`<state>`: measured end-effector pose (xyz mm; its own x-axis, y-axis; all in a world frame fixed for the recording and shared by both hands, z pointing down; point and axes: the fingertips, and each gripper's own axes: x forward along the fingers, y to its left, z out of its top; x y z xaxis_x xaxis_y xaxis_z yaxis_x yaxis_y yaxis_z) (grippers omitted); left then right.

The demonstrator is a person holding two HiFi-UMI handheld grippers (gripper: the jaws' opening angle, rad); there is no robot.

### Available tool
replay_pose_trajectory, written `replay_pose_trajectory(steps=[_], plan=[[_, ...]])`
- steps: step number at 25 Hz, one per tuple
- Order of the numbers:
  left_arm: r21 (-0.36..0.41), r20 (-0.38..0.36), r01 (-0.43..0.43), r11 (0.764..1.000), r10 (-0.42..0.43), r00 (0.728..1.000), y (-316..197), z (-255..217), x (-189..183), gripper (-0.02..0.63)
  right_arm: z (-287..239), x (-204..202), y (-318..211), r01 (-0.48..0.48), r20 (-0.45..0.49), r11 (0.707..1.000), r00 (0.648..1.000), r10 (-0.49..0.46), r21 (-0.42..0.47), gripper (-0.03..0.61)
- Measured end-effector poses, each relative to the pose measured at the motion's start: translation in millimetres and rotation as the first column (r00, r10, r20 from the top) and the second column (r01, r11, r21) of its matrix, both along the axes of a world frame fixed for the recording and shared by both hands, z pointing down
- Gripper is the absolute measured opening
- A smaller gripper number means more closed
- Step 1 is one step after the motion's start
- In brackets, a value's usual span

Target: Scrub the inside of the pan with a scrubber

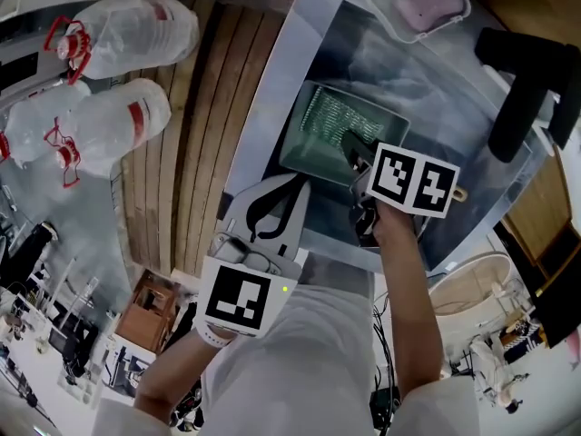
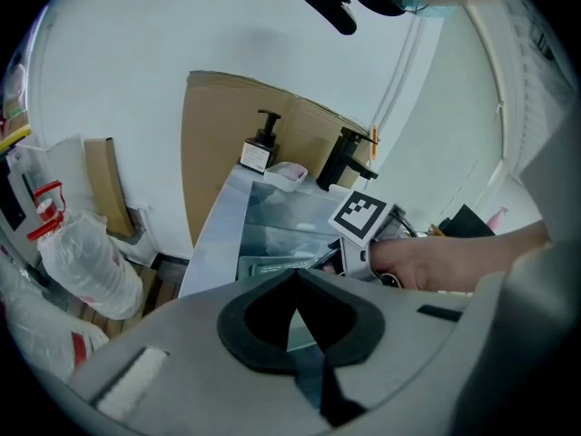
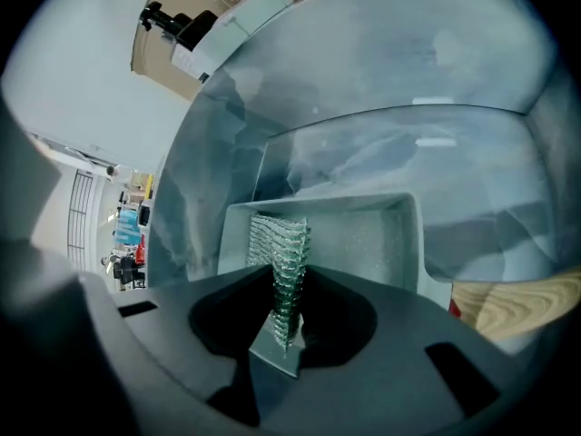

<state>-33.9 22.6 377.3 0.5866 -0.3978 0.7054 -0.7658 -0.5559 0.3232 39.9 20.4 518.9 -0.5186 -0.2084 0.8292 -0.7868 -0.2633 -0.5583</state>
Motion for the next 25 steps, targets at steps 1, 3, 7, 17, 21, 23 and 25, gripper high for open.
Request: replay_pose_trajectory(steps=[1,3,7,17,21,23,25], plan=[[0.001,-0.002,0.002,1.000,-0.002,1.000,0,0,0,0.004,0,1,1,-0.004,0.002,1.000,1.000,0.004,-0.006,0.071],[-0.010,-0.013,0.014,1.000,-0.014,1.000,2,0,-2,0.003,2,5,4,-0.013,0.001,1.000,1.000,0.013,-0.020,0.071],[-0.037,-0.046,0.047,0.998,-0.048,0.998,-1,-4,-5,0.004,2,17,8,0.001,-0.037,1.000,0.999,-0.002,-0.020,0.071],[-0.033,-0.042,0.049,0.998,-0.050,0.998,0,-4,-8,0.003,-5,58,25,-0.040,-0.092,0.998,0.995,0.036,-0.049,0.069],[-0.028,-0.043,0.049,0.998,-0.051,0.998,-1,-4,-9,0.003,-11,76,35,-0.078,-0.135,0.995,0.988,0.069,-0.066,0.069],[-0.029,-0.041,0.049,0.998,-0.050,0.998,-1,-4,-9,0.003,-13,86,40,-0.104,-0.157,0.991,0.983,0.091,-0.079,0.069],[-0.032,-0.035,0.054,0.998,-0.055,0.998,0,-3,-11,0.004,-16,93,43,-0.118,-0.179,0.990,0.978,0.103,-0.078,0.071]])
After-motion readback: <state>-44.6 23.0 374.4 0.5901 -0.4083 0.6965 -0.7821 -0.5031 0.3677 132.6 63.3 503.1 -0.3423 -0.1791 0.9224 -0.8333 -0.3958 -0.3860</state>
